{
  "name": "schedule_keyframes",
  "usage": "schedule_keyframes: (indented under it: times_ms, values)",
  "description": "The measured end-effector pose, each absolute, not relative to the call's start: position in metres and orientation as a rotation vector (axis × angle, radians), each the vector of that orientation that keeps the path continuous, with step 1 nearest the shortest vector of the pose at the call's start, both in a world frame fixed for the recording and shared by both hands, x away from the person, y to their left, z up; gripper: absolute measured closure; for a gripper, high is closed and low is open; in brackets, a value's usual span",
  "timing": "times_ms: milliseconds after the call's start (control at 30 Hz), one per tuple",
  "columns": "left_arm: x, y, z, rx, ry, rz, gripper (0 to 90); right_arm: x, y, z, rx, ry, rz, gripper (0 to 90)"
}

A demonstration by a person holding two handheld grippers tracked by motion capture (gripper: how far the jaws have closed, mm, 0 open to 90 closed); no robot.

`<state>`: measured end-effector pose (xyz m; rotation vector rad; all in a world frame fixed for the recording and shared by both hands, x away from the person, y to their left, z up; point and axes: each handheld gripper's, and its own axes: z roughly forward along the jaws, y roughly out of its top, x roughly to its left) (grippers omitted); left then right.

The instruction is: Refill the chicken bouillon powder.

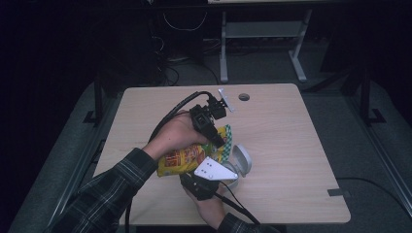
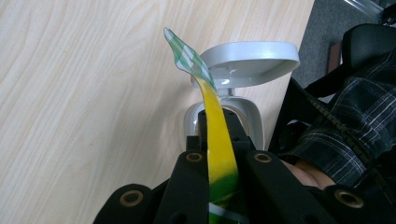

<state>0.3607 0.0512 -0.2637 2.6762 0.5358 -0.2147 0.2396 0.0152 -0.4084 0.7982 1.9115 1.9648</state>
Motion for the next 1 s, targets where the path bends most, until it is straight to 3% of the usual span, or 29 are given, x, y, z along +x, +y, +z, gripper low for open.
schedule_keyframes:
  times_ms: [1000]
  values:
    - [0.3605,0.0498,-0.263,2.678,0.534,-0.212,90.0,0.2401,0.0147,-0.4079,0.798,1.906,1.965,89.8]
